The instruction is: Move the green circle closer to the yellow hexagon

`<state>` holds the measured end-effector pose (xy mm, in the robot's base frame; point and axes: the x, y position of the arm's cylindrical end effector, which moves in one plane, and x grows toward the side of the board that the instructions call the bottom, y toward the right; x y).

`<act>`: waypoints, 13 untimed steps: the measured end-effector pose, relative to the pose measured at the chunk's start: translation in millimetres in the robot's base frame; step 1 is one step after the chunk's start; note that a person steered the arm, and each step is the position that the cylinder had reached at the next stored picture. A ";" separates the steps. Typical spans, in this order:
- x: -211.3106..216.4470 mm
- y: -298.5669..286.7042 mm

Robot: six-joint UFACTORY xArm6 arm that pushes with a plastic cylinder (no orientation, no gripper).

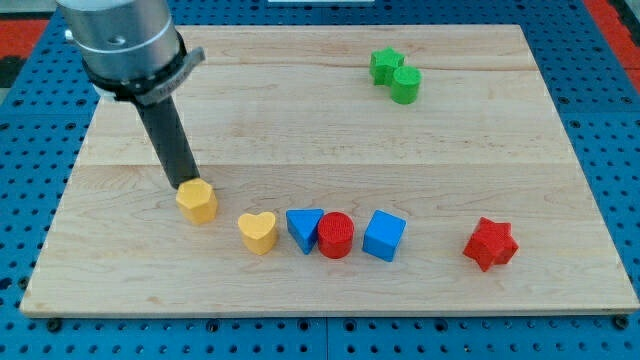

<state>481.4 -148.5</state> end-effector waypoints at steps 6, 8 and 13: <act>-152.2 340.8; -150.8 204.7; -28.3 15.5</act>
<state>453.1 -133.1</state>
